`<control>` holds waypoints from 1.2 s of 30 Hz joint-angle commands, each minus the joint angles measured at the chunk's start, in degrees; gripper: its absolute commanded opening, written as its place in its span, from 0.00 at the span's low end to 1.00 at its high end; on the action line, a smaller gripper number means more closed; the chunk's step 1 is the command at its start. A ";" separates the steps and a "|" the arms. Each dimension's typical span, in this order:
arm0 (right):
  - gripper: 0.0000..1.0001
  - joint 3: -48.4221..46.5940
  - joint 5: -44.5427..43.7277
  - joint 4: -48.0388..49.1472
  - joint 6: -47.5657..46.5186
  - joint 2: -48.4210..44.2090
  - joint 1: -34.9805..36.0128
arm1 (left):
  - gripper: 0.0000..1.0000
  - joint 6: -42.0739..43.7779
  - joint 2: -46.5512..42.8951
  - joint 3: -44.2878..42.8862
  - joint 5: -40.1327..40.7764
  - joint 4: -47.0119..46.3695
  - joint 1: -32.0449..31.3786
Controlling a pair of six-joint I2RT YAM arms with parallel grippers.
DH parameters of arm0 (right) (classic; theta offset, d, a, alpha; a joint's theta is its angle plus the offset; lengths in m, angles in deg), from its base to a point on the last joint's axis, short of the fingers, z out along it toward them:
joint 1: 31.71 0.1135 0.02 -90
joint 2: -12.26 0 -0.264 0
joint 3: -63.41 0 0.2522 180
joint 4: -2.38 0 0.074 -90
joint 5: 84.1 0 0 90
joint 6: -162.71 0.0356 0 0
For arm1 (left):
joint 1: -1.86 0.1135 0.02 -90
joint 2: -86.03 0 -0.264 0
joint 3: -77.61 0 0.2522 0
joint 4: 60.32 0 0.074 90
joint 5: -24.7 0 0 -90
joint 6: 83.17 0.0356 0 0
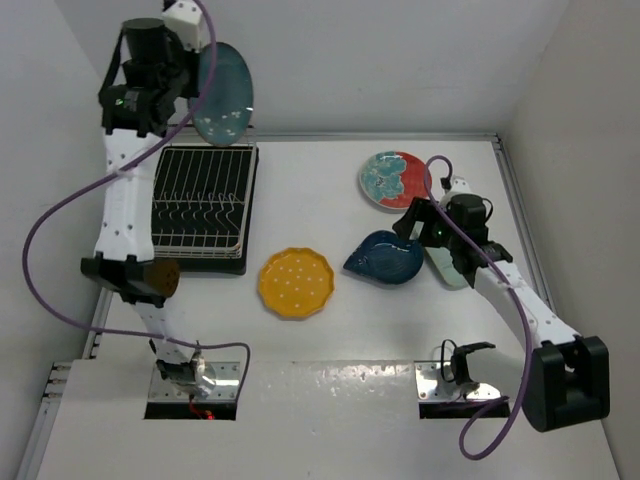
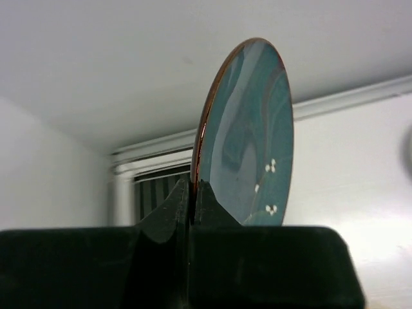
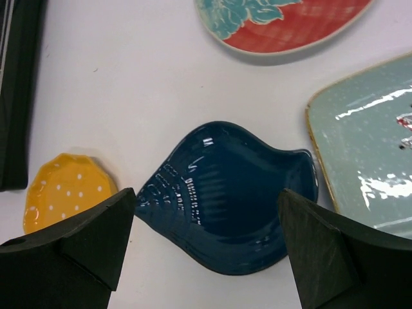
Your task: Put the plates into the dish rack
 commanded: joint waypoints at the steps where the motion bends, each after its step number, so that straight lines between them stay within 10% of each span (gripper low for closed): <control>1: 0.89 -4.31 3.87 6.36 0.78 2.60 0.61 | 0.00 7.96 -8.33 2.22 10.32 -4.50 4.05; 11: 0.88 -14.32 5.98 2.17 -1.59 12.97 4.82 | 0.00 20.63 -16.60 15.93 24.32 -8.98 11.17; 36: 0.88 -16.88 1.76 -1.09 -3.70 13.68 7.64 | 0.00 20.81 -20.38 37.12 1.04 -11.53 29.01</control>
